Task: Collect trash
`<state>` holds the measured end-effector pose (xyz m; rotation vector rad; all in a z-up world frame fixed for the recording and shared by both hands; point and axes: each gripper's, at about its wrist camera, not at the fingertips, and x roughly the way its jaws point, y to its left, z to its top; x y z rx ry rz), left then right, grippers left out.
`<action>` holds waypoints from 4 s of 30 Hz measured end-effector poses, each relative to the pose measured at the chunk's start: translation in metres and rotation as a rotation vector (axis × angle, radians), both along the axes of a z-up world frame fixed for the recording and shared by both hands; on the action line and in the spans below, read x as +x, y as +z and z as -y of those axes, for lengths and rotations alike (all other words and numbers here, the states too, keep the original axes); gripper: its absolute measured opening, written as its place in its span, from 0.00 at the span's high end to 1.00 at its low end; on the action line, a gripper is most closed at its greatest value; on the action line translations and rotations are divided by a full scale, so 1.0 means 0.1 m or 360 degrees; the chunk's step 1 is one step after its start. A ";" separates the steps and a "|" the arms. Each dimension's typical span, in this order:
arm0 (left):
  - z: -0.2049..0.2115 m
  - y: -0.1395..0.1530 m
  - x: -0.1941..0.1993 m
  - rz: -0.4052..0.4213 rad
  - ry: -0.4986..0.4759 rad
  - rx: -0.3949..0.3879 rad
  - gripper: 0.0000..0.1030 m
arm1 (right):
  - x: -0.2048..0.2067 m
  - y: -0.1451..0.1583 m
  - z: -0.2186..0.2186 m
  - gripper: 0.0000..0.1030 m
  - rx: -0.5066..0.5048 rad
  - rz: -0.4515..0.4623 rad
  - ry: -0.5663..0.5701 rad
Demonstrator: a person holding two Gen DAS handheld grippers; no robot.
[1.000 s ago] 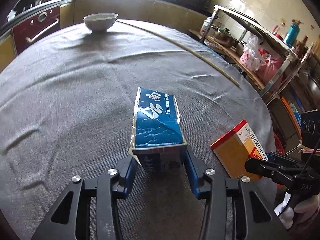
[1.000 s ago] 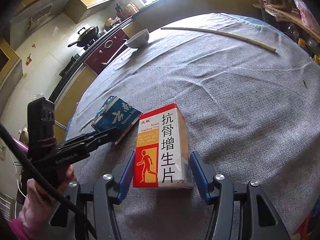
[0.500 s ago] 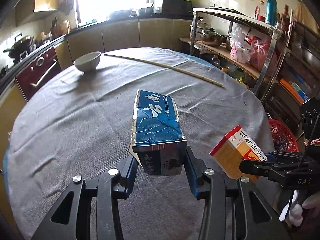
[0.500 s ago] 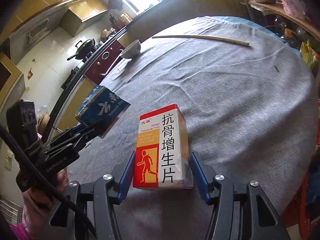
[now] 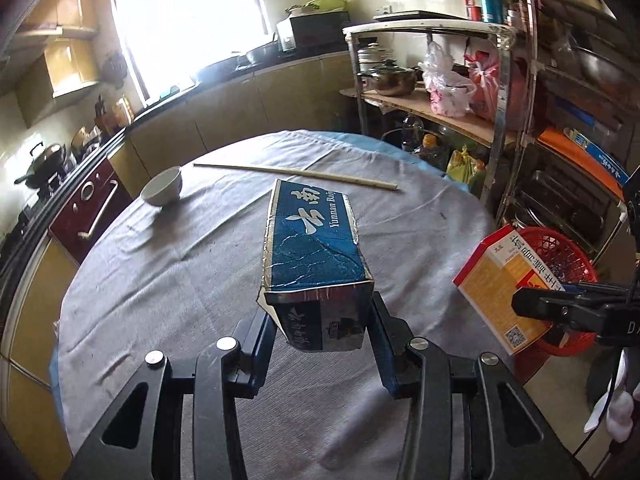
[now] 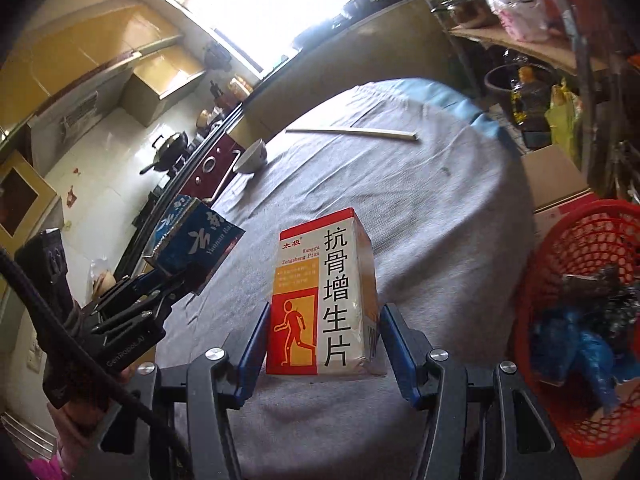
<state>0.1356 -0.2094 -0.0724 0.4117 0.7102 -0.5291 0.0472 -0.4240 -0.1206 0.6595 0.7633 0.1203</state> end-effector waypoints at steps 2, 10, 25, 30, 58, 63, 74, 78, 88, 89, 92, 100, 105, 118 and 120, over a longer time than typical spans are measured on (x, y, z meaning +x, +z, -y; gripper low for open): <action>0.14 0.04 -0.07 0.0017 -0.0029 0.0015 0.56 | -0.12 0.04 0.14 0.44 -0.0011 0.0017 -0.0052; 0.78 0.09 -0.37 0.0058 -0.0187 0.0060 0.56 | -0.60 0.05 0.82 0.44 0.0025 0.0028 -0.0283; 2.05 -0.43 -0.88 -0.0191 -0.0602 0.0156 0.55 | -1.30 -0.50 1.81 0.43 0.0228 -0.0091 -0.0671; 2.35 -0.76 -0.92 -0.0467 -0.0710 0.0125 0.52 | -1.40 -0.73 2.03 0.40 0.0353 -0.0113 -0.0748; -0.30 0.54 -0.77 0.0115 0.0263 -0.0045 0.44 | -0.76 0.91 -0.12 0.32 -0.0425 0.0418 -0.0099; -1.04 0.83 -0.87 0.0276 0.0535 -0.0119 0.23 | -0.63 1.17 -0.82 0.28 -0.0484 0.0491 0.0073; -1.76 1.09 -1.12 0.0429 0.0812 -0.0221 0.17 | -0.54 1.44 -1.69 0.28 -0.0687 0.0499 0.0246; -1.87 1.14 -1.23 0.0481 0.0871 -0.0226 0.17 | -0.57 1.53 -1.79 0.24 -0.0724 0.0540 0.0219; -2.13 1.30 -1.47 0.0566 0.0924 -0.0243 0.17 | -0.61 1.57 -1.90 0.21 -0.0584 0.0549 0.0315; -2.15 1.31 -1.48 0.0571 0.0924 -0.0243 0.17 | -0.61 1.58 -1.91 0.21 -0.0586 0.0547 0.0306; -2.20 1.34 -1.52 0.0592 0.0939 -0.0244 0.17 | -0.62 1.61 -1.93 0.21 -0.0571 0.0549 0.0282; -2.27 1.42 -1.66 0.0668 0.0965 -0.0237 0.17 | -0.68 1.74 -2.00 0.21 -0.0592 0.0580 0.0240; -2.27 1.46 -1.70 0.0689 0.0971 -0.0239 0.17 | -0.75 1.83 -2.08 0.21 -0.0659 0.0621 0.0229; -2.24 1.52 -1.77 0.0711 0.0963 -0.0243 0.17 | -0.86 1.95 -2.08 0.21 -0.0682 0.0682 0.0219; -2.24 1.54 -1.79 0.0718 0.0966 -0.0240 0.17 | -0.88 1.97 -2.08 0.21 -0.0684 0.0689 0.0218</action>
